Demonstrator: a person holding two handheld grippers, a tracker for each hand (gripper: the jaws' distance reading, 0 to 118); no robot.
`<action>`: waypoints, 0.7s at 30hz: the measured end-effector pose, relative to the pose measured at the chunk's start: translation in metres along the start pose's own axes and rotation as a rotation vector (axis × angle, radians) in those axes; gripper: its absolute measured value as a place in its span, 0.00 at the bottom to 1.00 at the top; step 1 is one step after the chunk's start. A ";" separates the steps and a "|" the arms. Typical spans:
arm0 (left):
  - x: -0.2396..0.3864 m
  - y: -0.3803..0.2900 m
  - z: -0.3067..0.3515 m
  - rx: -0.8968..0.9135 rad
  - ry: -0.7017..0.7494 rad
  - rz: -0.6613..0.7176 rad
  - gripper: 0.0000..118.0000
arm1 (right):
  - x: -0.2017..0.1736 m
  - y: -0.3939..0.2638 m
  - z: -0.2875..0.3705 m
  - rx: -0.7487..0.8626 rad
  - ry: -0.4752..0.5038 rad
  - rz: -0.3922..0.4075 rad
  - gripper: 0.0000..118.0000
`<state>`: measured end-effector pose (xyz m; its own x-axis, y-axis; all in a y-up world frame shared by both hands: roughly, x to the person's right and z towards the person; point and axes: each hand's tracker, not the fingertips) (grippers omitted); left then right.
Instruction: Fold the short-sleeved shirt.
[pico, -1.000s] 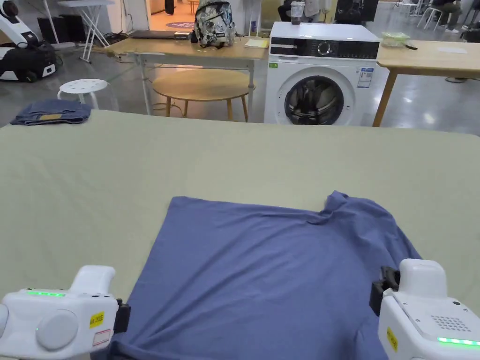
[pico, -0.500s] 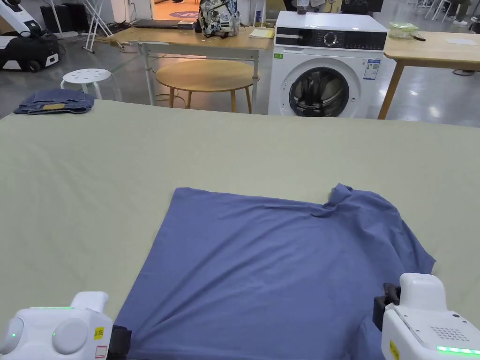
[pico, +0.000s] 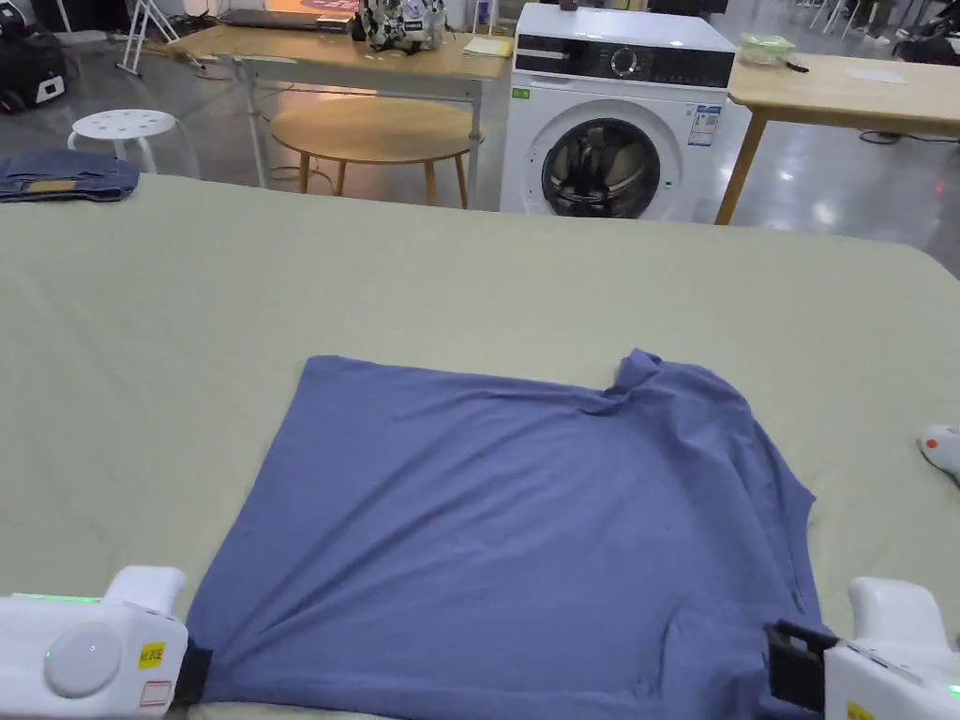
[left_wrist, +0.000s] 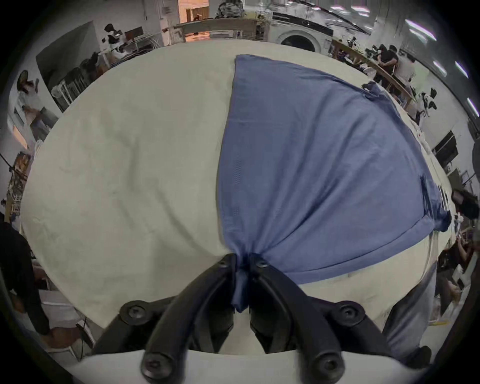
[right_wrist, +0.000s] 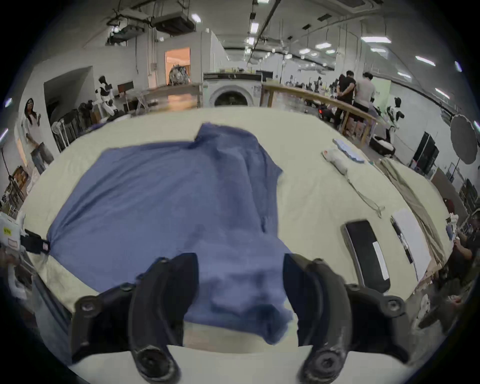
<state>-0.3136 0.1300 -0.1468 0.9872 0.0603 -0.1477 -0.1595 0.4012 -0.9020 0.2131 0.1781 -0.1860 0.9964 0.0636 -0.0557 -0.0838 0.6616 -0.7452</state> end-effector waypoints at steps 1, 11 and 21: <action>0.001 -0.001 0.000 0.001 0.004 -0.006 0.03 | 0.006 -0.004 -0.004 -0.030 -0.011 0.010 0.61; 0.003 -0.003 0.001 0.020 0.018 -0.012 0.03 | 0.026 -0.054 -0.041 -0.213 0.001 -0.023 0.31; -0.001 0.006 0.024 0.128 0.001 0.004 0.02 | 0.020 -0.031 -0.013 -0.140 0.093 -0.005 0.05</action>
<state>-0.3155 0.1538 -0.1424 0.9865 0.0616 -0.1518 -0.1617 0.5146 -0.8421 0.2362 0.1488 -0.1729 0.9940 -0.0129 -0.1085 -0.0835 0.5507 -0.8305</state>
